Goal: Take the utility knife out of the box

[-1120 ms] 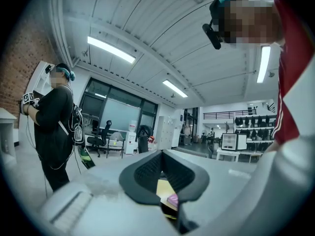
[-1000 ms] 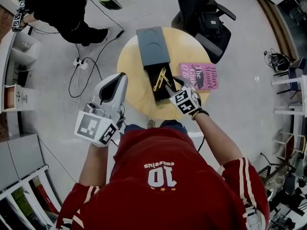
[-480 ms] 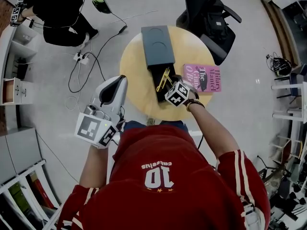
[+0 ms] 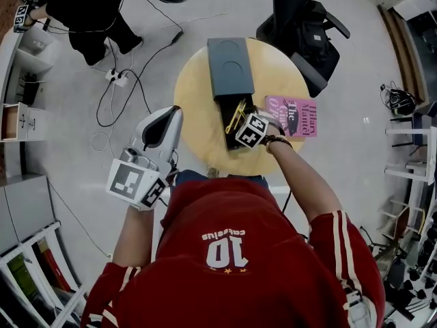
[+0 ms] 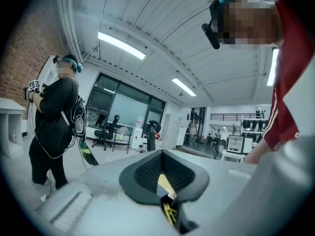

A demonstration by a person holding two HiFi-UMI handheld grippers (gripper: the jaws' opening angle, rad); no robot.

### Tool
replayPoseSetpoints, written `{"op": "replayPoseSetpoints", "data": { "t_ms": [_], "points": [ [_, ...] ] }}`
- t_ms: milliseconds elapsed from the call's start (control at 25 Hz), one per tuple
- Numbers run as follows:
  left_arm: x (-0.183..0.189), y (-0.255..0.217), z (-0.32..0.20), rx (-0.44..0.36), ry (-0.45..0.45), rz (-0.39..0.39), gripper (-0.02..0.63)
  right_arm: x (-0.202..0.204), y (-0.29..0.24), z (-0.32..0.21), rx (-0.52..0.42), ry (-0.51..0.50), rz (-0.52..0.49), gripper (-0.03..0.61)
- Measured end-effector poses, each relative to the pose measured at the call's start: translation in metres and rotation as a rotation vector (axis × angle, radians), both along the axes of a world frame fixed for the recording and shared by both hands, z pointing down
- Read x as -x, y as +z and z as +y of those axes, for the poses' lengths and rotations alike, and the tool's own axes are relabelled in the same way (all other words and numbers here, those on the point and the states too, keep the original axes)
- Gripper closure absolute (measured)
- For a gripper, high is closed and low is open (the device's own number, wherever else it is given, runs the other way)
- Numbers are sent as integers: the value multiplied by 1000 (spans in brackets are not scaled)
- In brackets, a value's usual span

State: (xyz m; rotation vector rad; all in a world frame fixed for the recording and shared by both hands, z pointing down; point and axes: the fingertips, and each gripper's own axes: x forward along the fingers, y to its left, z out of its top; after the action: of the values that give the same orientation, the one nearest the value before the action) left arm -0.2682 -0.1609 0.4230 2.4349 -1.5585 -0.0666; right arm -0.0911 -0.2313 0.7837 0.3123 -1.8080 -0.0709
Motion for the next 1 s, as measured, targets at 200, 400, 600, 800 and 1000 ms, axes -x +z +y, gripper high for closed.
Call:
{"op": "replayPoseSetpoints", "data": {
  "t_ms": [200,400,600,800,1000],
  "points": [
    [5,5,-4,11,-11,9,611,1,5,1,54,-29,38,439],
    [7,8,-7,16,-16,16,611,2,5,1,79,-25,43,457],
    [5,7,-9,16,-7,15,611,5,1,1,94,14,3,484],
    [0,6,-12,14,12,12,611,10,-4,5,104,43,-44,536],
    [-4,6,-11,11,26,16,611,10,-10,5,97,52,-66,545]
  ]
}}
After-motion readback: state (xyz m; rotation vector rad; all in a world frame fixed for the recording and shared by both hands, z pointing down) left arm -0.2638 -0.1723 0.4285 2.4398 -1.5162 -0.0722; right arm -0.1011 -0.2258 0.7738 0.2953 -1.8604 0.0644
